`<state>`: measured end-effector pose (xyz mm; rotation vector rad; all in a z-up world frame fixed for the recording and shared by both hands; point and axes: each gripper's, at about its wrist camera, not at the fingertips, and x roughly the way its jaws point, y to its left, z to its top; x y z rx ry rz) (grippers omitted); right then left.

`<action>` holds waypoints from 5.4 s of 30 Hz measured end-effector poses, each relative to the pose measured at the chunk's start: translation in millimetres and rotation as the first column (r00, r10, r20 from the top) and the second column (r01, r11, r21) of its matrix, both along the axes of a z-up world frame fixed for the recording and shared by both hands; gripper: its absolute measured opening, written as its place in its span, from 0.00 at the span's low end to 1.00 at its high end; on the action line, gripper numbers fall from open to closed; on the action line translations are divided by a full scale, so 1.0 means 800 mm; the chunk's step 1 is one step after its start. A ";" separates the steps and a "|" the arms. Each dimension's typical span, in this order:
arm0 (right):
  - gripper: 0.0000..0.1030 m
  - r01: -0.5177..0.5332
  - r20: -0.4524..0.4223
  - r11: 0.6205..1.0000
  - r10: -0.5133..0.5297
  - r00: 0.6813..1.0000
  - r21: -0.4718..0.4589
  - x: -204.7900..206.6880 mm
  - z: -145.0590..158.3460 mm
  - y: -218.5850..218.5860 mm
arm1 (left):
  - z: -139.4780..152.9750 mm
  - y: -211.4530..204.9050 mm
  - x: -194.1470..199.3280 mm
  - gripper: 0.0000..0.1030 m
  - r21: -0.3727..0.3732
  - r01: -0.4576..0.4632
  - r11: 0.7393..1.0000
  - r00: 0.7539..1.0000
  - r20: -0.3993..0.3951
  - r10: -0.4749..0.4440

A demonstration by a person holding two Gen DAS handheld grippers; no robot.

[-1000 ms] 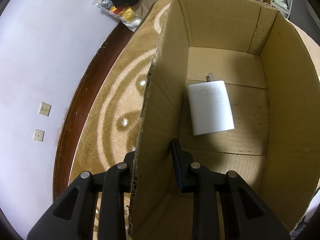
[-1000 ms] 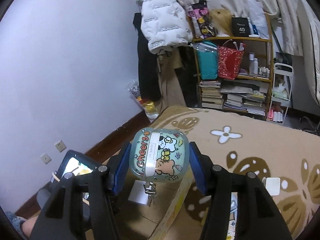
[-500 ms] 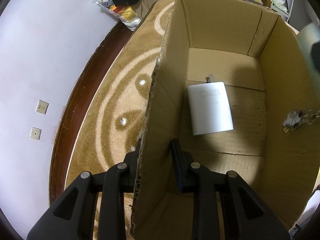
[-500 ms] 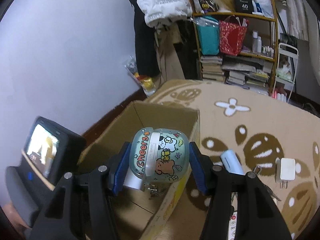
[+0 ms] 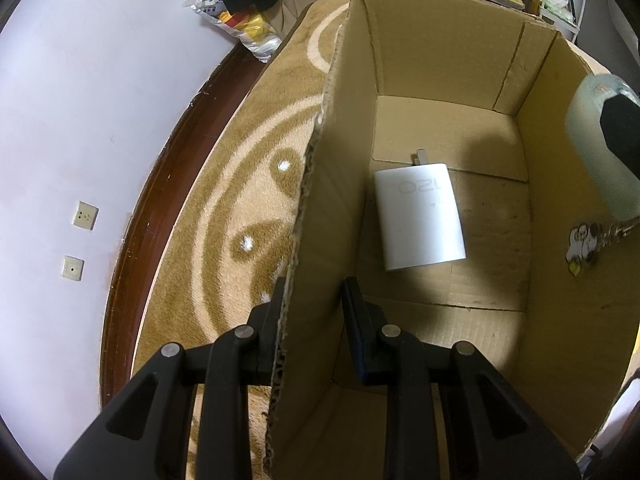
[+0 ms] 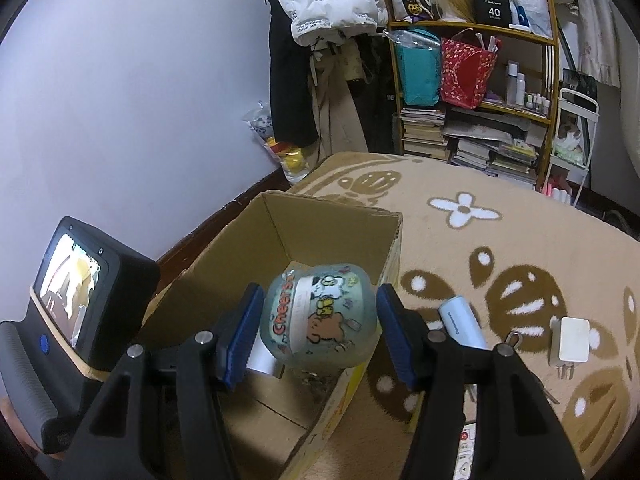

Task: Organize rigid objects
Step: 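Carry the earbud case with keys into the box and release it, then reach the right gripper to the light-blue bottle and grasp it, then carry the light-blue bottle into the box and release it, then reach the right gripper to the white charger cube and grasp it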

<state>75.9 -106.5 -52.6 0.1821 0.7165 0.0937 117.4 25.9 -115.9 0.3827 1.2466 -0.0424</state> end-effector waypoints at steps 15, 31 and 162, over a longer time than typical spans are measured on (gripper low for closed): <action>1.00 0.109 0.031 0.993 -0.110 0.993 0.034 -0.003 0.013 -0.050 | -0.001 -0.005 0.000 0.25 0.011 -0.008 1.000 1.000 0.006 0.008; 1.00 0.276 -0.112 0.958 -0.267 0.957 0.078 0.021 -0.052 -0.151 | -0.003 -0.007 0.003 0.25 0.017 -0.011 1.000 1.000 -0.006 0.011; 0.89 0.427 -0.030 0.895 -0.434 0.900 -0.130 0.003 -0.016 -0.171 | 0.001 -0.004 -0.001 0.26 0.013 -0.015 1.000 1.000 -0.006 0.016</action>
